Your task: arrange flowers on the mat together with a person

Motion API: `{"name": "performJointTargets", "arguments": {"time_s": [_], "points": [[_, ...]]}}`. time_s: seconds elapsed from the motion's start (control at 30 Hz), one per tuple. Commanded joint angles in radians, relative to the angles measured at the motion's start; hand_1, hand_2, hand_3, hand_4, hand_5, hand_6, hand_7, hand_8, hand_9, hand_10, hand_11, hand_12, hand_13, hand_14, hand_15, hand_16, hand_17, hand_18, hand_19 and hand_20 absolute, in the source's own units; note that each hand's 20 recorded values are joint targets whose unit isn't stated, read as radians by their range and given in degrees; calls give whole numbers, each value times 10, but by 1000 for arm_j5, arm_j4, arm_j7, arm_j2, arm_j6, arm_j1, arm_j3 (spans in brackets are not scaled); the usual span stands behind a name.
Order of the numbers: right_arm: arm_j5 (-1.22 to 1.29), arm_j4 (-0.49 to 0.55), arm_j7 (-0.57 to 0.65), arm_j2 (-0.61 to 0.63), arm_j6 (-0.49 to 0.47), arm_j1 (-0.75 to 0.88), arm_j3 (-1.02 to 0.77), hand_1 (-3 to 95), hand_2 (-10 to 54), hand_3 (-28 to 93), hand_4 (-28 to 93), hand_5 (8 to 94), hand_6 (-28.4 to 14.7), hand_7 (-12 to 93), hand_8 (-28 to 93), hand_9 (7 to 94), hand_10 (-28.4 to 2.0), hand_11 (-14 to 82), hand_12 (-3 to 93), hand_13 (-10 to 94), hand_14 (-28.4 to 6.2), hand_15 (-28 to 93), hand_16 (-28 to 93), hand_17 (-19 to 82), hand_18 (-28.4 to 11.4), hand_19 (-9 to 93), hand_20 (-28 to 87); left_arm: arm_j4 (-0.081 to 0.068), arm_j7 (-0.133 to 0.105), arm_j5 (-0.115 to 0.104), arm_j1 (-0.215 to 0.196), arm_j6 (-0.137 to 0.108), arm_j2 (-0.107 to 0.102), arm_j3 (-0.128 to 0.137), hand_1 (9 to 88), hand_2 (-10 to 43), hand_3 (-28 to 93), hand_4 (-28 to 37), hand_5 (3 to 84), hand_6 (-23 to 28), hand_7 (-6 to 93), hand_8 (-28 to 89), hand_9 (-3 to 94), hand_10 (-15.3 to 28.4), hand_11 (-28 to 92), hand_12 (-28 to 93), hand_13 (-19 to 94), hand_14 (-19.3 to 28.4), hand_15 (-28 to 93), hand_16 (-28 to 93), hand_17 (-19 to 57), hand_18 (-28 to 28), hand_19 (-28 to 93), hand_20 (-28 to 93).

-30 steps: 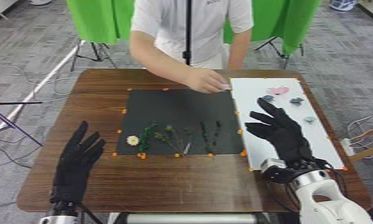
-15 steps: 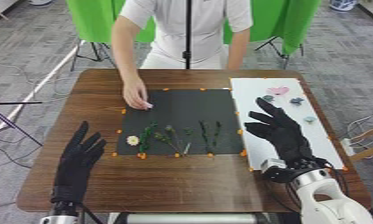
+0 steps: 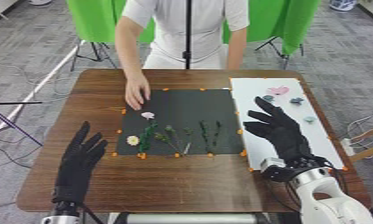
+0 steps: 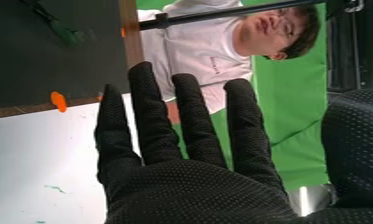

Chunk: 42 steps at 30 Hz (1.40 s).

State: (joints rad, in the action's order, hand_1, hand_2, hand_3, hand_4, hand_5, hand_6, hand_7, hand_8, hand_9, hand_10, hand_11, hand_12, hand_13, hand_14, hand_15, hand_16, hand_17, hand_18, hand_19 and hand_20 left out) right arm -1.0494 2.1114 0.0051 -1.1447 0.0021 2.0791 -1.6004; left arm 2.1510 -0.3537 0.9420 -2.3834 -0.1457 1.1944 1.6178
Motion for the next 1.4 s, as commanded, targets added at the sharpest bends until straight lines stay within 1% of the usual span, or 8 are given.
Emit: {"name": "performJointTargets", "arguments": {"time_s": [0.03, 0.13, 0.3, 0.5, 0.87, 0.9, 1.13, 1.4], "points": [[-9, 6, 1, -1, -7, 5, -2, 161, 110, 651, -277, 348, 39, 102, -95, 397, -148, 76, 171, 334, -189, 228, 234, 44, -226, 377, 241, -8, -2, 0, 0, 0, -8, -10, 193, 35, 766, -283, 229, -24, 112, -95, 274, 125, 85, 129, 211, 177, 169, 4, -116, 231, 422, 61], [-11, 7, 3, 0, -6, 2, -1, 157, 111, 656, -276, 347, 39, 105, -94, 397, -148, 77, 172, 333, -190, 232, 236, 40, -228, 382, 245, -9, -1, 1, 1, 5, -7, -10, 193, 36, 765, -283, 229, -24, 113, -96, 274, 124, 85, 129, 212, 176, 170, 4, -116, 231, 422, 62], [-13, 13, 14, 17, 1, 0, -16, 161, 110, 651, -275, 349, 39, 104, -94, 398, -149, 77, 171, 337, -191, 235, 232, 41, -228, 382, 245, -8, -9, -1, 2, -1, -14, -10, 192, 35, 766, -283, 228, -24, 113, -96, 274, 125, 86, 129, 212, 176, 169, 4, -116, 231, 423, 62], [-48, 32, 43, 99, 60, -12, -79, 162, 108, 653, -272, 350, 37, 102, -92, 405, -155, 84, 174, 351, -190, 261, 235, 44, -233, 402, 255, -4, -12, 0, 1, -7, -21, -10, 193, 35, 767, -283, 228, -24, 113, -96, 274, 125, 85, 129, 212, 175, 170, 4, -116, 231, 423, 62], [-281, 30, 253, 282, 100, -75, -250, 184, 78, 665, -251, 352, 30, 103, -88, 416, -166, 114, 174, 390, -184, 388, 187, 71, -242, 471, 275, 4, -26, -8, -4, -27, -43, -15, 194, 36, 767, -283, 228, -23, 113, -96, 274, 125, 85, 130, 212, 175, 170, 4, -116, 231, 425, 61], [-302, 24, 317, 345, 171, -133, -181, 185, 76, 666, -250, 352, 30, 103, -88, 416, -166, 115, 174, 391, -184, 398, 185, 71, -242, 476, 277, 5, -28, -8, -5, -30, -45, -15, 194, 36, 767, -283, 228, -23, 112, -96, 274, 125, 85, 130, 212, 175, 170, 4, -116, 231, 425, 61], [-520, -57, 478, 452, 144, -217, -139, 200, 63, 666, -245, 353, 27, 107, -88, 402, -162, 119, 176, 397, -180, 435, 168, 81, -243, 497, 281, 9, -28, -10, -3, -33, -47, -15, 196, 37, 768, -283, 228, -23, 113, -96, 274, 124, 86, 129, 212, 176, 171, 4, -116, 231, 425, 62], [-788, -180, 674, 529, 100, -367, 54, 222, 43, 668, -236, 353, 26, 121, -89, 389, -156, 121, 179, 409, -168, 482, 150, 91, -243, 513, 278, 11, -39, -13, -6, -40, -48, -22, 199, 37, 771, -283, 227, -22, 112, -96, 274, 125, 87, 128, 211, 176, 173, 3, -116, 231, 425, 60]]}}
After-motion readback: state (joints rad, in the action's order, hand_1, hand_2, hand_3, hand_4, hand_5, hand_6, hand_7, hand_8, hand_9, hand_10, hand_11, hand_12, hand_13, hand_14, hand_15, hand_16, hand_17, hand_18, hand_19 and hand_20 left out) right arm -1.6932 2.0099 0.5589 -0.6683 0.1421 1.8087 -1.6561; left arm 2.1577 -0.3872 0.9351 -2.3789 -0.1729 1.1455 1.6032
